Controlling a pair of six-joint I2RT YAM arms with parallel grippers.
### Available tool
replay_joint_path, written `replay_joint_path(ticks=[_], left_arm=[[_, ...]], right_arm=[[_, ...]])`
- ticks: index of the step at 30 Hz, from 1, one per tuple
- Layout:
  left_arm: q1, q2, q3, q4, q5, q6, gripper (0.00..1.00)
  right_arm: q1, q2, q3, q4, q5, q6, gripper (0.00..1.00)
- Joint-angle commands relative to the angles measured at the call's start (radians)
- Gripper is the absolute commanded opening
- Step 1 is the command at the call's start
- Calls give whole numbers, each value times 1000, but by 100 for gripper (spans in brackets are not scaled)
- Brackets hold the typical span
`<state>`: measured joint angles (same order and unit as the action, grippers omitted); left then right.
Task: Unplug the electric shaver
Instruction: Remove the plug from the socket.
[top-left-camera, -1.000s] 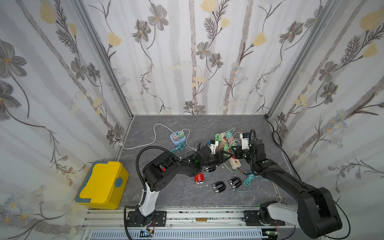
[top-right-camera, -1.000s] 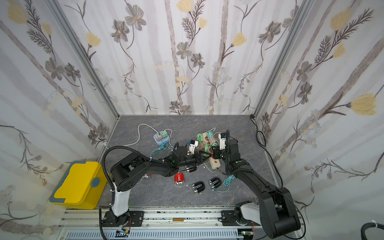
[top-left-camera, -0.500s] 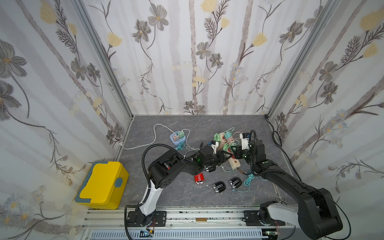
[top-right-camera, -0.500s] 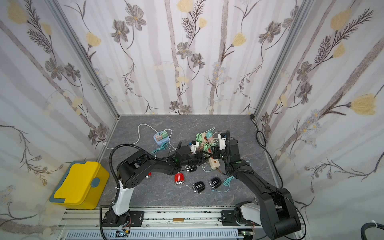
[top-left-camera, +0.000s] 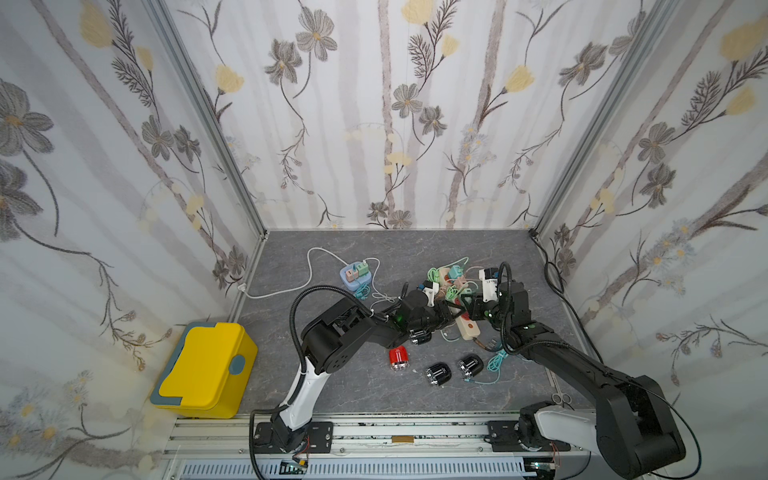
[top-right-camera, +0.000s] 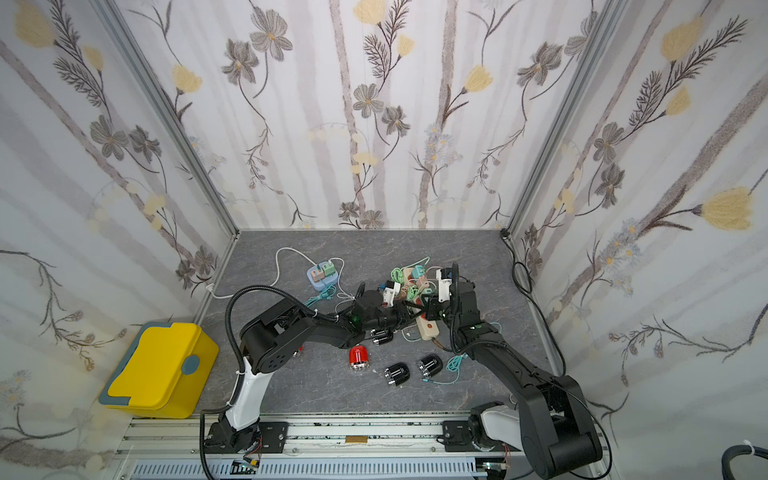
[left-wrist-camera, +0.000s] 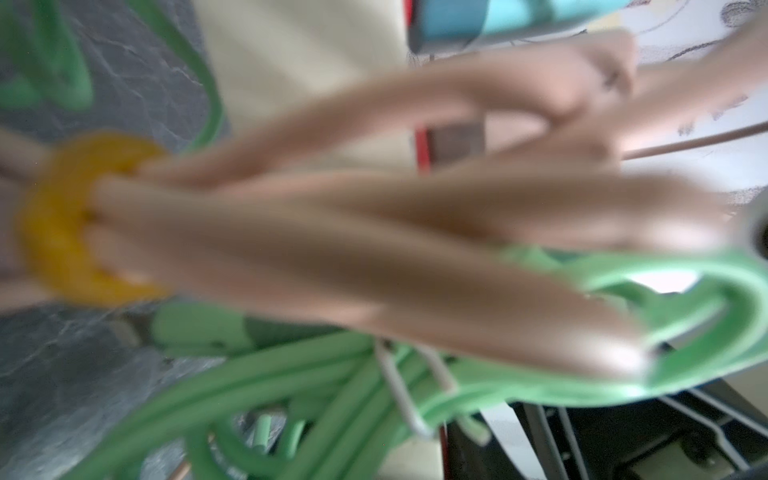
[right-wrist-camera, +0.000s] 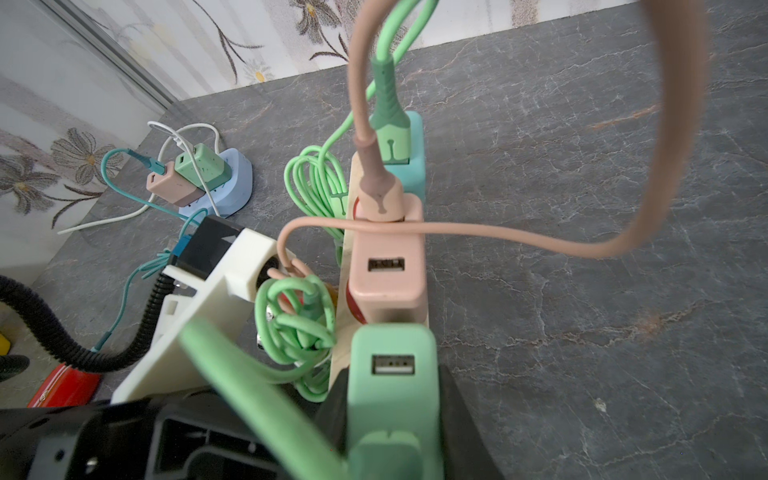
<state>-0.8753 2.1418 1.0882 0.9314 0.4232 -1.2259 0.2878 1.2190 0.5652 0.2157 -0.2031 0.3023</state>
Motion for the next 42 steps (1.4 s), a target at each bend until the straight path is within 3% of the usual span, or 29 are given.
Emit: replay_joint_path(ticks=[1, 8, 16, 21, 24, 27, 32, 37, 42], left_arm=[[4, -9, -1, 39, -4, 32, 33], [13, -54, -84, 78, -24, 90, 19], [54, -89, -160, 90, -46, 102, 14], [55, -89, -171, 80, -51, 111, 12], [52, -93, -169, 63, -63, 118, 11], [47, -100, -148, 16, -75, 137, 11], [32, -106, -107, -71, -99, 175, 10], [25, -120, -91, -133, -126, 211, 9], [26, -124, -100, -134, -128, 233, 8]], right_arm=[[2, -4, -4, 146, -36, 38, 13], [-35, -5, -9, 168, -86, 120, 11], [-128, 18, -61, 350, -314, 282, 9], [-143, 24, -69, 388, -332, 317, 9], [-104, 11, -24, 257, -197, 244, 7], [-25, 2, 33, 101, 28, 167, 6], [74, 26, 95, -18, 269, 126, 6], [144, 54, 143, -86, 409, 85, 6], [160, 49, 154, -102, 458, 78, 4]])
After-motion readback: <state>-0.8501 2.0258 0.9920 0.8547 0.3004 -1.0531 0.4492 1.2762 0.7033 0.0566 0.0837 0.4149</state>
